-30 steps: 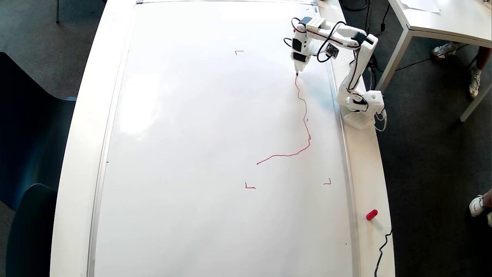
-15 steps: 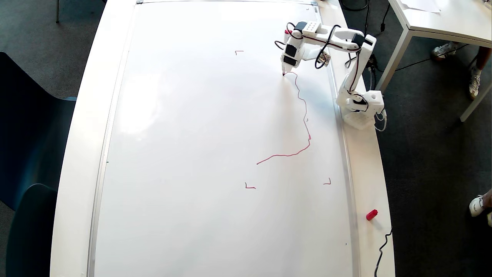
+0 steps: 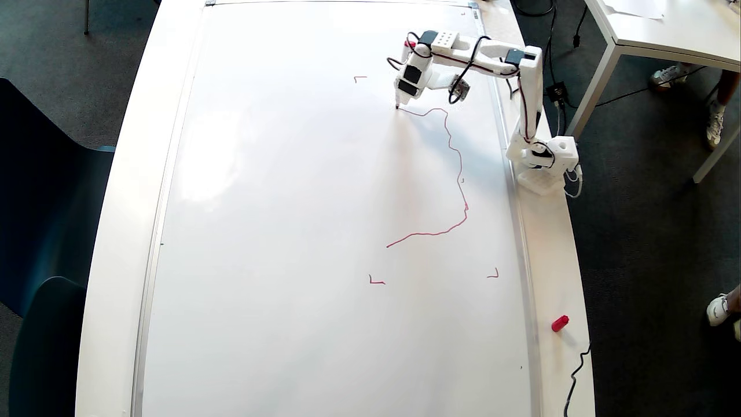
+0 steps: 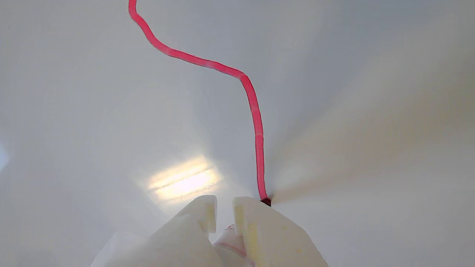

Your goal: Draw on a whiteboard a robot head using a pen attached to the gripper

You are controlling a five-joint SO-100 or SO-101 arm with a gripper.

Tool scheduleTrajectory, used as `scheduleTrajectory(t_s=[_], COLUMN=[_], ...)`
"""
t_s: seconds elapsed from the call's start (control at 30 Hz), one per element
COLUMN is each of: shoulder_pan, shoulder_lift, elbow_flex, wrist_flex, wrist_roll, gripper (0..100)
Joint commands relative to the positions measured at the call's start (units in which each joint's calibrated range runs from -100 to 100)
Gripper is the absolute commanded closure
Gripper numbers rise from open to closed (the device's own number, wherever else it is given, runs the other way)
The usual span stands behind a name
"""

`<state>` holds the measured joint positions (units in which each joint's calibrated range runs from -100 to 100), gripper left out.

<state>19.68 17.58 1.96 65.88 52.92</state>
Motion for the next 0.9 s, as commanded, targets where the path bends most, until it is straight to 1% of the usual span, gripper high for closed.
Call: scheduleTrajectory(t_s=[0.0, 0.17, 0.3, 0.47, 0.6, 0.67, 0.87], shoulder_pan=[-2.5, -4.5, -5.4, -8.7, -11.8, -14.9, -22.2], shoulder_lift=[4.2, 6.4, 6.5, 6.3, 6.2, 6.2, 6.4], elbow_flex=[-7.5, -11.1, -10.9, -10.5, -11.3, -11.2, -11.2], wrist_flex=[-0.1, 0.3, 0.4, 0.8, 5.1, 6.6, 6.8], wrist_roll=[-1.3, -2.7, -2.9, -6.1, -8.5, -10.9, -15.4], gripper=[99, 99, 99, 99, 99, 99, 99])
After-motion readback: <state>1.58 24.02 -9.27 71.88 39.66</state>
